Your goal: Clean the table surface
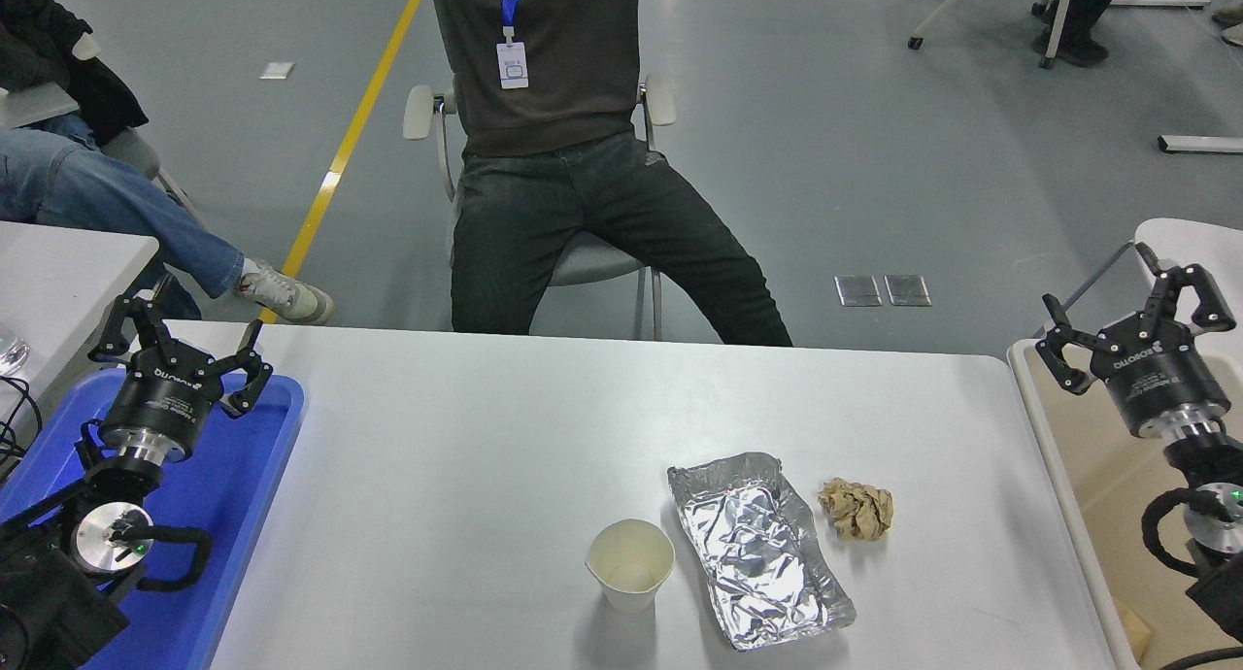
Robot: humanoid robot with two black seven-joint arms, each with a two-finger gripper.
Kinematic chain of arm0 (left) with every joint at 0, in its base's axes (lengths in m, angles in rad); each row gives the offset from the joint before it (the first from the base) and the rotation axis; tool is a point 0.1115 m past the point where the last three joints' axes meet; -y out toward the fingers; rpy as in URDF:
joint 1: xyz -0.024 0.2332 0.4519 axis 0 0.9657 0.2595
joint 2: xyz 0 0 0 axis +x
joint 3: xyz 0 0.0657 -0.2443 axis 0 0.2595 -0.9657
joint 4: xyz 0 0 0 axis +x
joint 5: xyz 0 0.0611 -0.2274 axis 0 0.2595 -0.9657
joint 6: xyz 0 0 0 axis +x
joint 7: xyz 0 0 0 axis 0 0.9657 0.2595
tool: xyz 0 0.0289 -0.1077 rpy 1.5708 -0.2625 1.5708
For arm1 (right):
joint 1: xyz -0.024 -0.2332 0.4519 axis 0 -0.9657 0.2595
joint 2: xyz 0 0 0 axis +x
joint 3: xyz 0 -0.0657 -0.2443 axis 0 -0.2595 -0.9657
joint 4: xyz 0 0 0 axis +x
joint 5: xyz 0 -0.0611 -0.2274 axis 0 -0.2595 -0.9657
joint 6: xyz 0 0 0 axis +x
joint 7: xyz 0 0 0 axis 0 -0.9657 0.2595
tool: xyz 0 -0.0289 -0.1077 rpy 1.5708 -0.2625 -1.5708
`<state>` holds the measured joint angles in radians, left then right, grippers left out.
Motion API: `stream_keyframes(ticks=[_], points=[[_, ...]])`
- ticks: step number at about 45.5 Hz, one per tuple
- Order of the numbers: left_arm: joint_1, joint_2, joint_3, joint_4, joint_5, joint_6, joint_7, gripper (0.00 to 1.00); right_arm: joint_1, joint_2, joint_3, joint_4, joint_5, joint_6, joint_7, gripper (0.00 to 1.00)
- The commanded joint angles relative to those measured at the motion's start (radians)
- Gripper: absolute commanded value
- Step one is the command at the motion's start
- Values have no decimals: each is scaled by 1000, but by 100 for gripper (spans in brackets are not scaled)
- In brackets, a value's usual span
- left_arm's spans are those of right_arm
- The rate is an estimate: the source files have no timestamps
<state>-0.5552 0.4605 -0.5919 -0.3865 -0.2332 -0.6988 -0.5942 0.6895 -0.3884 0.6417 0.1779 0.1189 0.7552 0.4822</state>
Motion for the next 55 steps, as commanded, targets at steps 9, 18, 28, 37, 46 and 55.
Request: stream_keyframes(ticks=[9, 18, 28, 37, 46, 55], points=[[0, 0, -2, 0, 0, -1, 2, 100, 7, -46, -68, 84, -60, -4, -8, 99], [0, 0, -2, 0, 2, -1, 2, 100, 28, -93, -119, 182, -71, -2, -11, 99], [0, 0, -2, 0, 0, -1, 1, 100, 19, -260, -146, 521, -76, -51, -11, 99], [0, 0, -2, 0, 0, -1, 1, 100, 22, -362, -137, 782, -231, -186, -11, 99], [0, 0, -2, 0, 0, -1, 1, 100, 31, -405, -142, 925, -421, -266, -45, 99], [0, 0, -2, 0, 0, -1, 2, 100, 28, -426, -145, 1031, -579, -321, -88, 99]])
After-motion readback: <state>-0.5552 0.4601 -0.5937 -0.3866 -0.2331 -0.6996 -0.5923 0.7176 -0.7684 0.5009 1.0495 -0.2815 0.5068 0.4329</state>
